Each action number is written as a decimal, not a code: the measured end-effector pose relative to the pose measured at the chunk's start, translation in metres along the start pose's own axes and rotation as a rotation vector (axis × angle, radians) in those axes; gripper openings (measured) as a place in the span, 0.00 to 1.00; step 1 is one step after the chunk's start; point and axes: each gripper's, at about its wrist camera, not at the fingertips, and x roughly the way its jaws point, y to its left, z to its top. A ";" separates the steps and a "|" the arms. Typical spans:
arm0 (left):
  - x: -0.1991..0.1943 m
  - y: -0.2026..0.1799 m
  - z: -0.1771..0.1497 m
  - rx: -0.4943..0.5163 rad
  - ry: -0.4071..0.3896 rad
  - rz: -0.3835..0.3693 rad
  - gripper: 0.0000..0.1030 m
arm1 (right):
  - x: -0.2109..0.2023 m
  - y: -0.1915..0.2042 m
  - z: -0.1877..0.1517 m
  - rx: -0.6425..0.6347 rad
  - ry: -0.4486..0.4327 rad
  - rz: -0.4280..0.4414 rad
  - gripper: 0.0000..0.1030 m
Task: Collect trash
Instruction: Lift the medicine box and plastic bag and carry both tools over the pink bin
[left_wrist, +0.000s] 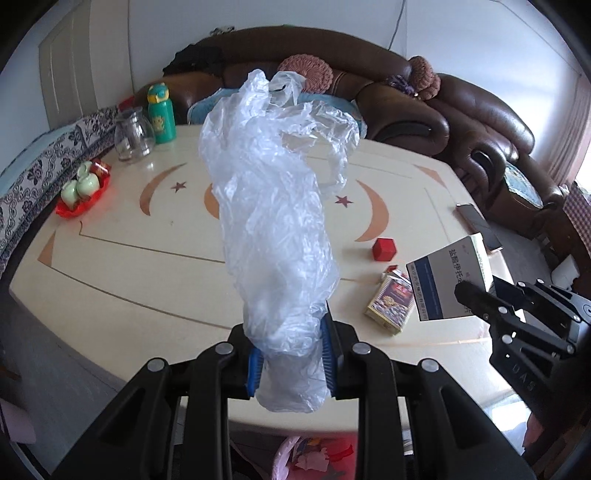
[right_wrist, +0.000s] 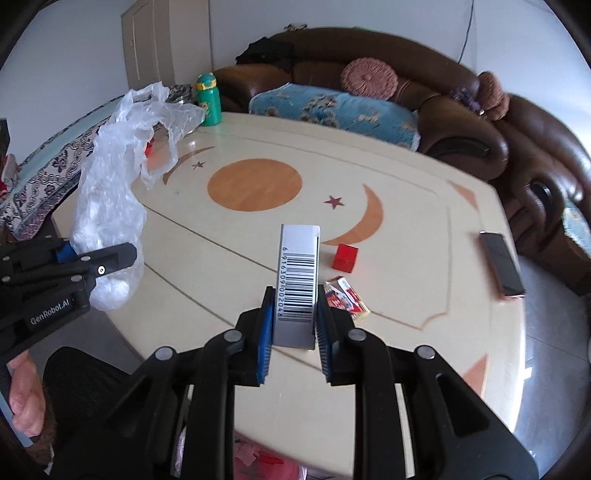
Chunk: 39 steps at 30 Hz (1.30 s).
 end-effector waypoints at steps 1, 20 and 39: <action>-0.005 -0.001 -0.003 0.006 -0.004 0.001 0.25 | -0.004 0.003 -0.002 -0.003 -0.007 -0.015 0.21; -0.086 -0.024 -0.076 0.115 -0.064 -0.025 0.26 | -0.123 0.053 -0.064 -0.017 -0.150 -0.195 0.21; -0.107 -0.038 -0.137 0.189 -0.041 -0.046 0.26 | -0.160 0.075 -0.119 -0.004 -0.152 -0.210 0.20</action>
